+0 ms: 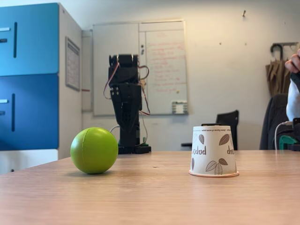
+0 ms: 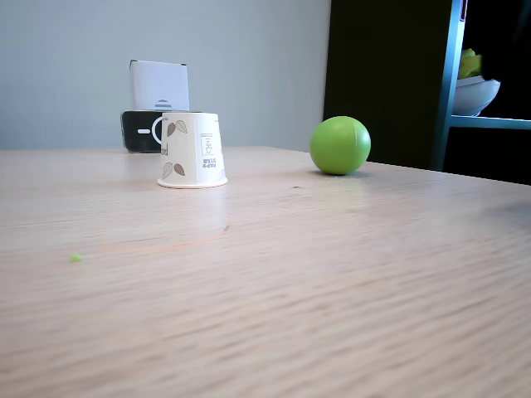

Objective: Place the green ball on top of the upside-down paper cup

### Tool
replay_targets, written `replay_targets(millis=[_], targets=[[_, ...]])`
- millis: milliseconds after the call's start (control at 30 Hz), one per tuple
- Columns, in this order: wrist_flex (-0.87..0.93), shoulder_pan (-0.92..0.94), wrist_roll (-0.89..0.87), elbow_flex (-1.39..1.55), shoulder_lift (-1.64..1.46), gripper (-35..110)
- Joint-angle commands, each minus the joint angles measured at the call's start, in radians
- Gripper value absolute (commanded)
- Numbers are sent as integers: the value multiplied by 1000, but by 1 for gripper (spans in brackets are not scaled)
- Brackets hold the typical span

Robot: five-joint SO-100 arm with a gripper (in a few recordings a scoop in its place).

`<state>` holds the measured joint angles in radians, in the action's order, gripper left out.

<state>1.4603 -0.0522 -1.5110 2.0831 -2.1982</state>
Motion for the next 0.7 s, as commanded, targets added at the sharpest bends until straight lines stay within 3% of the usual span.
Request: replay_targets(millis=[0, 267, 667], targets=[[3, -14, -3, -236, 169, 4], [3, -31, -3, -635, 503, 13], [34, -28, -3, -965, 833, 33]])
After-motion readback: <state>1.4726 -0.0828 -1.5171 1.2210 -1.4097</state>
